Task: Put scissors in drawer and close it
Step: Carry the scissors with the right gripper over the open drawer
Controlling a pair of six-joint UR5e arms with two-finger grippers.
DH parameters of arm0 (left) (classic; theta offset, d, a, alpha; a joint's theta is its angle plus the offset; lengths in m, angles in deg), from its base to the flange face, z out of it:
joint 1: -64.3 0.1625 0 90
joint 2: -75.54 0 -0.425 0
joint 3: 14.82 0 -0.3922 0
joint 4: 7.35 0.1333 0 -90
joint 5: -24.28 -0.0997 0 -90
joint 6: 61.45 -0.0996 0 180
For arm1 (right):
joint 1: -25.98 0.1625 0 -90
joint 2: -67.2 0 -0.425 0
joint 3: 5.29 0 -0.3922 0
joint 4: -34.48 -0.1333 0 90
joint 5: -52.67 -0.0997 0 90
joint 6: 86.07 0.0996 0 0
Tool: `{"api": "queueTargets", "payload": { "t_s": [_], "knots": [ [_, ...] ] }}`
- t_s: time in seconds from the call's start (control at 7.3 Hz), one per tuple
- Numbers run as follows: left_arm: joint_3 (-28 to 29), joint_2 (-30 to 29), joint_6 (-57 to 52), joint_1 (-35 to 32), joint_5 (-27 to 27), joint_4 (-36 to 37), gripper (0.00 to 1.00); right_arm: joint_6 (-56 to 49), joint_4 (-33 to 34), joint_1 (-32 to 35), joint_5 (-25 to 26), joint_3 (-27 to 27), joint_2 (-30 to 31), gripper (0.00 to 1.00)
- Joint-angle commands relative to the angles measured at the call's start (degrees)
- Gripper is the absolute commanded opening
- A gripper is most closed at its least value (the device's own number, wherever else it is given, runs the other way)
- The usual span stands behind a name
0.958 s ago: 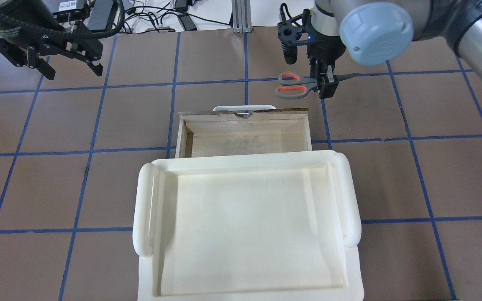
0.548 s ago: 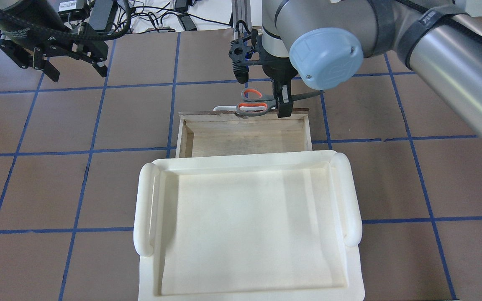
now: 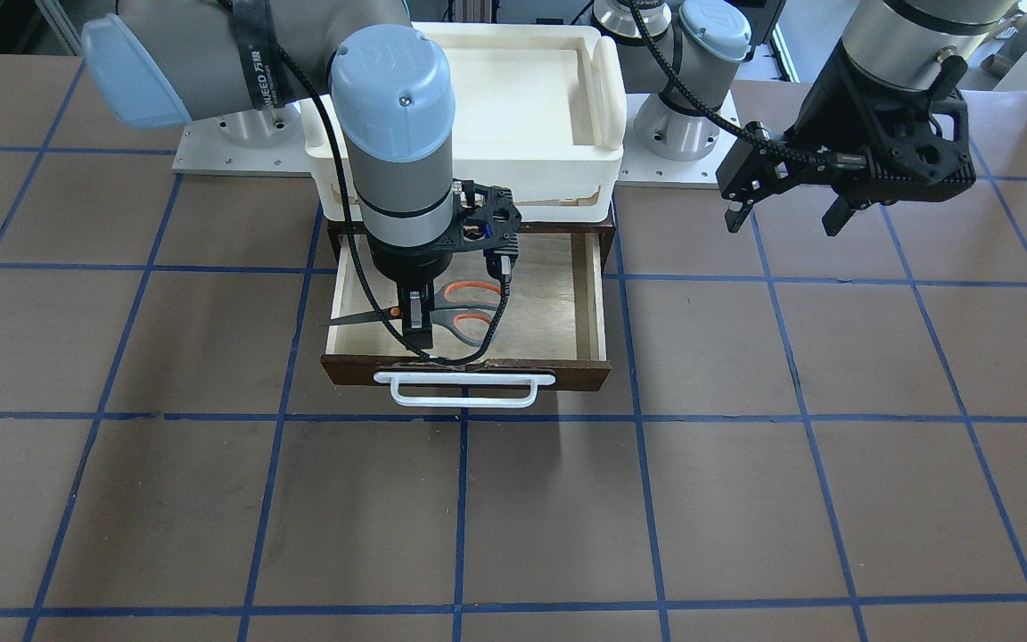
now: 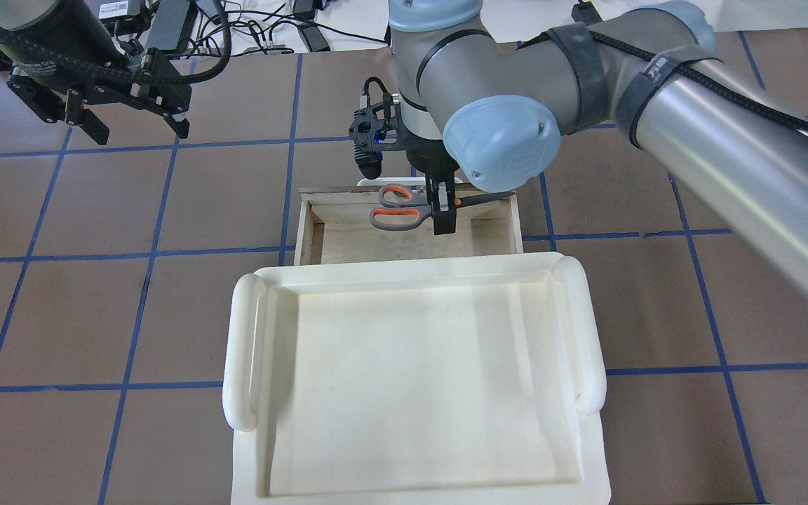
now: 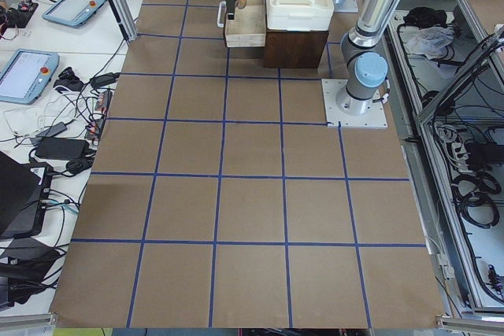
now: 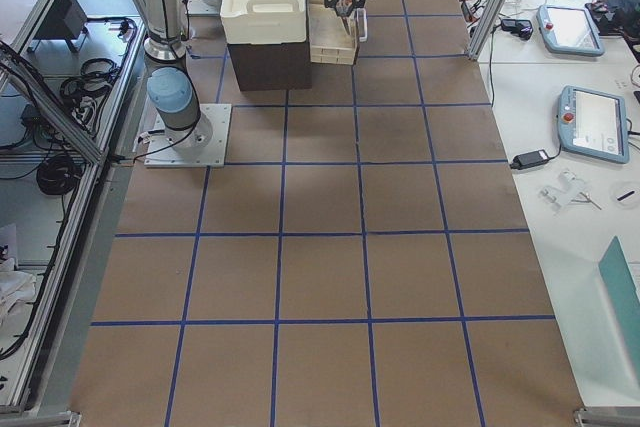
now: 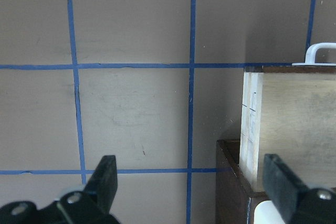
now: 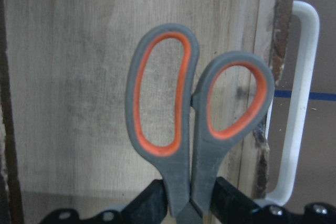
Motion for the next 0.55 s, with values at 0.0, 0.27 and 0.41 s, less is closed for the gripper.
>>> {"api": "queueTargets", "payload": {
  "t_s": [0.0, 0.27, 0.41],
  "knots": [
    [-0.1, 0.1, 0.0, 0.0, 0.2, 0.0, 1.0, 0.8, 0.3, 1.6, -0.8, -1.4, -0.1, 0.0],
    [-0.1, 0.1, 0.0, 0.0, 0.4, 0.0, 1.0, 0.8, 0.1, 1.9, -1.0, -1.6, -0.5, 0.0],
    [-0.1, 0.1, 0.0, 0.0, 0.4, 0.0, 1.0, 0.9, 0.4, 2.7, -0.9, -1.6, -1.4, 0.0]
  ]
}}
